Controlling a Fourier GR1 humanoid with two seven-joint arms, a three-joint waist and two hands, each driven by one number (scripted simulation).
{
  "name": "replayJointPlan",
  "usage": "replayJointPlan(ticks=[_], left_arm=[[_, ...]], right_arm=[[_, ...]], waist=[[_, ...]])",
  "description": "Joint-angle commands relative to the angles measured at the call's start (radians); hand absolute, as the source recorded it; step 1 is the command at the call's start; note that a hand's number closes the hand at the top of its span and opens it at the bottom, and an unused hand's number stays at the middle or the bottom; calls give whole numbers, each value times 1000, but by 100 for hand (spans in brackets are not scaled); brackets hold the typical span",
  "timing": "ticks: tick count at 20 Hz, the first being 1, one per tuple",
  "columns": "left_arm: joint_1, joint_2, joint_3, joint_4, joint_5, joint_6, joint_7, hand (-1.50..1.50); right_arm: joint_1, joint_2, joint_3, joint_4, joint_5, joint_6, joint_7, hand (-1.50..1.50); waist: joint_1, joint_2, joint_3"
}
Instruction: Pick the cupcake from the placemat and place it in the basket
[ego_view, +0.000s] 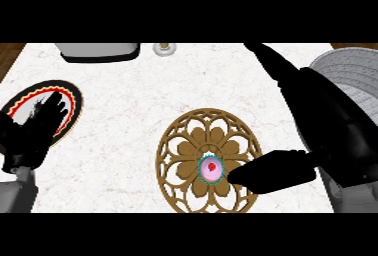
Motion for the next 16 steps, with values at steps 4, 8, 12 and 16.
replayJointPlan(ticks=[4,8,12,16], left_arm=[[-11,-10,-6,-36,-4,6,33,0],[-65,6,-1,20,-15,-35,23,0],[-55,-24,8,41,-11,-42,-14,0],[-96,-9,20,60,-28,-47,11,0]], right_arm=[[220,-3,124,-247,96,5,257,-150],[298,-12,99,-217,209,-28,120,-150],[461,48,222,-99,439,-178,-119,-150],[496,145,224,-30,504,-282,-204,-150]], waist=[[16,9,0],[37,22,1],[48,25,1],[48,26,1]])
